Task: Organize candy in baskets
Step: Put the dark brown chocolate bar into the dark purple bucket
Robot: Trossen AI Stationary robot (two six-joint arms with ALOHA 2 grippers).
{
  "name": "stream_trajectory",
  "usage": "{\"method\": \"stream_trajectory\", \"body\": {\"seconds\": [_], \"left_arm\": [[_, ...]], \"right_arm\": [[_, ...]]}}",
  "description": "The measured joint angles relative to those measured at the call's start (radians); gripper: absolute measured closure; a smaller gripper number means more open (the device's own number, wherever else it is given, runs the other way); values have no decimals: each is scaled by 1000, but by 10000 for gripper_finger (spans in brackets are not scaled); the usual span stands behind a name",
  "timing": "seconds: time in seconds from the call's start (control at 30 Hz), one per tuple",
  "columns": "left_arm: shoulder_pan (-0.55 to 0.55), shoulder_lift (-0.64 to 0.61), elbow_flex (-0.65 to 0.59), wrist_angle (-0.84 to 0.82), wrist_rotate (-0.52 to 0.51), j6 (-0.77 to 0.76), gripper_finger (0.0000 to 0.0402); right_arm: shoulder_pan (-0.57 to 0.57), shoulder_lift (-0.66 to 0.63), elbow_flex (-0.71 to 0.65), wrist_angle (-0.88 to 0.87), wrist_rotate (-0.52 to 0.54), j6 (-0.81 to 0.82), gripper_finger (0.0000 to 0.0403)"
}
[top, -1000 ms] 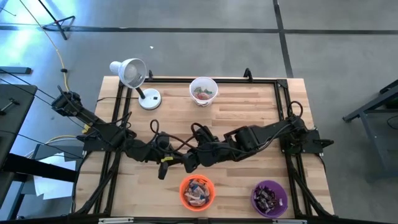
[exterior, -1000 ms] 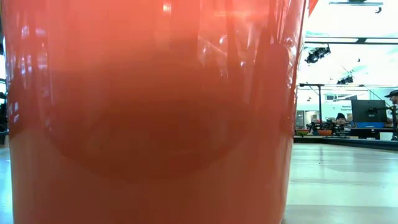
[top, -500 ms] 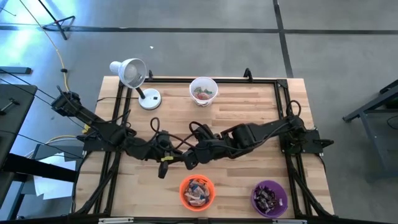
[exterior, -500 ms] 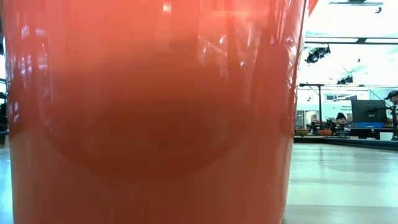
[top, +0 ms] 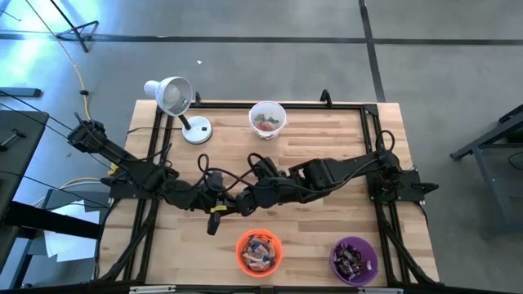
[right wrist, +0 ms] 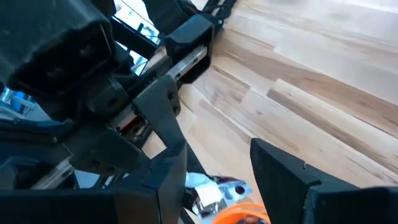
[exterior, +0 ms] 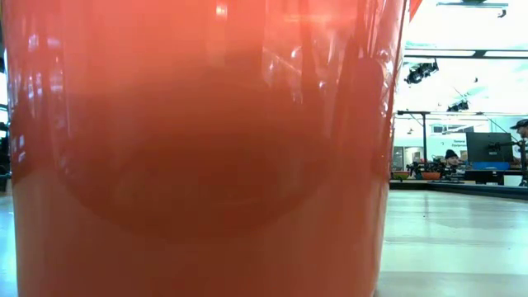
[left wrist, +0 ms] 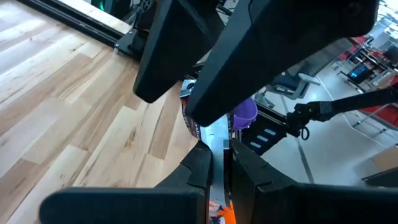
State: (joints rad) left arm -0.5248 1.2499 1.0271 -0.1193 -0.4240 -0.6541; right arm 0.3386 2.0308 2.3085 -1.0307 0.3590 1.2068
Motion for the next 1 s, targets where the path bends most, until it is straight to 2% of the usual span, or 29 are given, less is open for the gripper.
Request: {"method": "stream_trajectory", "body": {"seconds": [0.43, 0.7, 1.0], "left_arm": [[3, 0, 0, 17, -10, 22, 382], [9, 0, 5, 9, -19, 26, 382], [10, 2, 48, -13, -25, 101, 382]], "right_arm": [[1, 0, 0, 8, -13, 1, 262], [8, 11, 0, 66, -38, 4, 265], [10, 20, 3, 80, -41, 0, 267]]}}
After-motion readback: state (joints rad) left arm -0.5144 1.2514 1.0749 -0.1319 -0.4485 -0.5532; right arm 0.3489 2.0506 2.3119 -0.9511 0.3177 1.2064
